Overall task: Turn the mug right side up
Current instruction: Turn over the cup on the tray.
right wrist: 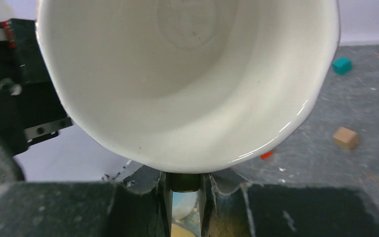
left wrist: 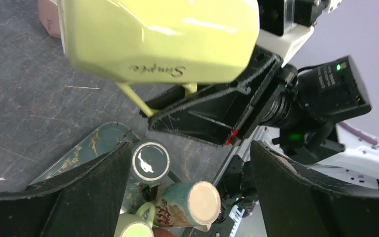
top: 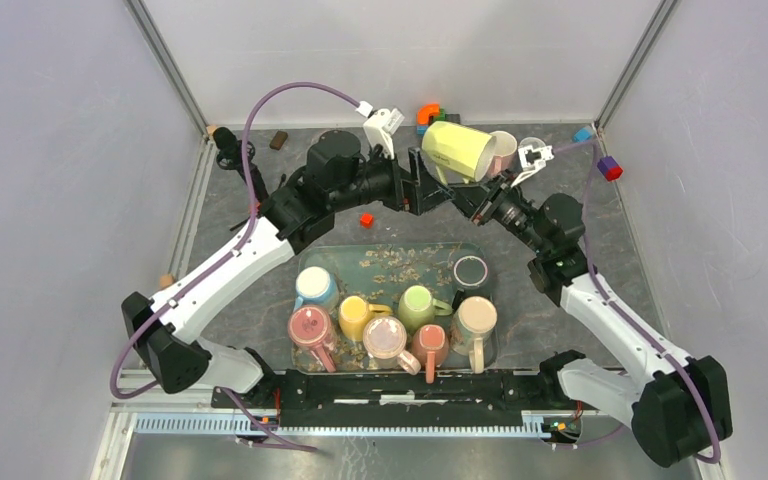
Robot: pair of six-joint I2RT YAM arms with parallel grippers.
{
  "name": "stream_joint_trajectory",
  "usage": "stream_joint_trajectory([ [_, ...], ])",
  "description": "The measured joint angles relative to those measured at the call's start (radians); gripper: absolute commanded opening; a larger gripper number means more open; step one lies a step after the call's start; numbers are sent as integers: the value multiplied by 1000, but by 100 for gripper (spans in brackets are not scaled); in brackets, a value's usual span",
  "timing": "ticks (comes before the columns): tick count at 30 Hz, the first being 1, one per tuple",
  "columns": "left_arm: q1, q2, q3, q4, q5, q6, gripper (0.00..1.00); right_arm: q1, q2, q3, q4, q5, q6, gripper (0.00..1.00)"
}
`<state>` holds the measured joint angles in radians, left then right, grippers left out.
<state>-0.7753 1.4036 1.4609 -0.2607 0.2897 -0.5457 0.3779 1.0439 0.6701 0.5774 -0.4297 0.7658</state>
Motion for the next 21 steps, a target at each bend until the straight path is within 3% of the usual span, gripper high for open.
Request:
stream_joint_trajectory([
  [10, 0, -98, -88, -65, -58, 47, 100, -25, 62, 160, -367, 133, -200, 0],
  [21, 0, -185, -211, -125, -90, 86, 100, -306, 148, 204, -688, 282, -310, 0],
])
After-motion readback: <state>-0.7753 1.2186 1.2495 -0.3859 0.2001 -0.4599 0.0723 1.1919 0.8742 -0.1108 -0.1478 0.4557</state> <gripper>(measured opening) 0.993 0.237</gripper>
